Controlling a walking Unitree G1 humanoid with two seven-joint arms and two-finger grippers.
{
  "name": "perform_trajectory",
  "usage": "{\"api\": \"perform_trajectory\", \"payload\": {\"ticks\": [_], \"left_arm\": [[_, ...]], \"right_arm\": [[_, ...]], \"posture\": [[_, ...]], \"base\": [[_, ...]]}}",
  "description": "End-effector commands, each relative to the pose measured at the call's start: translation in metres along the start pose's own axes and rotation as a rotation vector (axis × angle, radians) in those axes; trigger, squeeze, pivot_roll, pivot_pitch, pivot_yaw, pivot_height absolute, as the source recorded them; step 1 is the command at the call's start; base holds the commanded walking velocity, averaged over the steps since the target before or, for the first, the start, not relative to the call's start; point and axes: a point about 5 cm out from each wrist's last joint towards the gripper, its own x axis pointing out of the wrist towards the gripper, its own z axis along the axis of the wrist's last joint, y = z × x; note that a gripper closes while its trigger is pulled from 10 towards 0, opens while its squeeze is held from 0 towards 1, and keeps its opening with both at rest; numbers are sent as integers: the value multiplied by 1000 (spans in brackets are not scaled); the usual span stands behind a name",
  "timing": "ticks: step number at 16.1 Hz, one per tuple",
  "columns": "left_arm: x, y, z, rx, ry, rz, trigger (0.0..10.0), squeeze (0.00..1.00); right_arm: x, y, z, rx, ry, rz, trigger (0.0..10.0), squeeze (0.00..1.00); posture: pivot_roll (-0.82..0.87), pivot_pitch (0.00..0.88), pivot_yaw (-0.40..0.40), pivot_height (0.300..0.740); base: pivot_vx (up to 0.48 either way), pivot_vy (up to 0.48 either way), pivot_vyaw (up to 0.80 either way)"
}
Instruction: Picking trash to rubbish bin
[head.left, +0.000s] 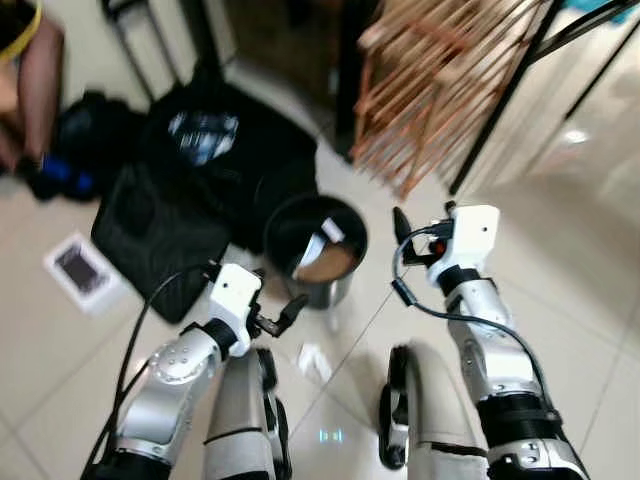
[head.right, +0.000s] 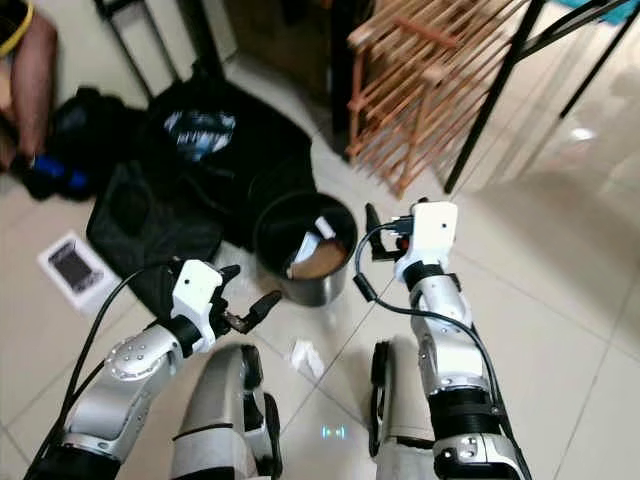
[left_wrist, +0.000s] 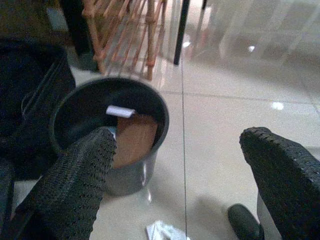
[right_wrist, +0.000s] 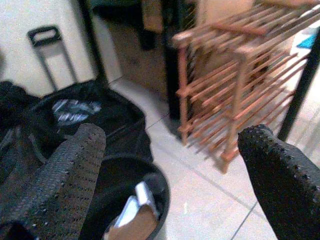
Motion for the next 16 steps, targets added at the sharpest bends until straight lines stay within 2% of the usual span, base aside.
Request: {"api": "perform_trajectory", "payload": {"ticks": [1, 3, 6, 9, 11, 13, 16], "left_arm": [[2, -1, -4, 3, 8, -3, 10000, 0], [12, -1, -2, -17, -15, 20, 10000, 0], [27, -3, 5, -20, -53, 25, 10000, 0], [38, -9, 10, -31, -85, 33, 10000, 0], [42, -12, 11, -60, -106, 70, 10000, 0], [44, -11, 11, -83, -112, 103, 10000, 0], [49, -9, 14, -76, -118, 133, 10000, 0]], "right_arm": [[-2, -6, 4, 6, -5, -30, 10000, 0], [-5, -12, 5, 1, -1, -58, 10000, 0], [-8, -8, 9, 6, -3, -69, 10000, 0], [-10, -3, 11, 21, -4, -79, 10000, 0], [-18, 0, 11, 37, 13, -87, 10000, 0], [-23, 0, 9, 31, 27, -85, 10000, 0], [-24, 0, 11, 28, 34, -87, 10000, 0]], "posture": [[40, 152, 52, 658], [18, 120, 45, 688], [-8, 79, 35, 738], [-18, 49, 21, 740], [-25, 41, 1, 740], [-33, 40, -6, 740], [-44, 32, -2, 740]], "base": [[0, 0, 0], [0, 0, 0], [0, 0, 0], [0, 0, 0], [0, 0, 0], [0, 0, 0], [0, 0, 0]]}}
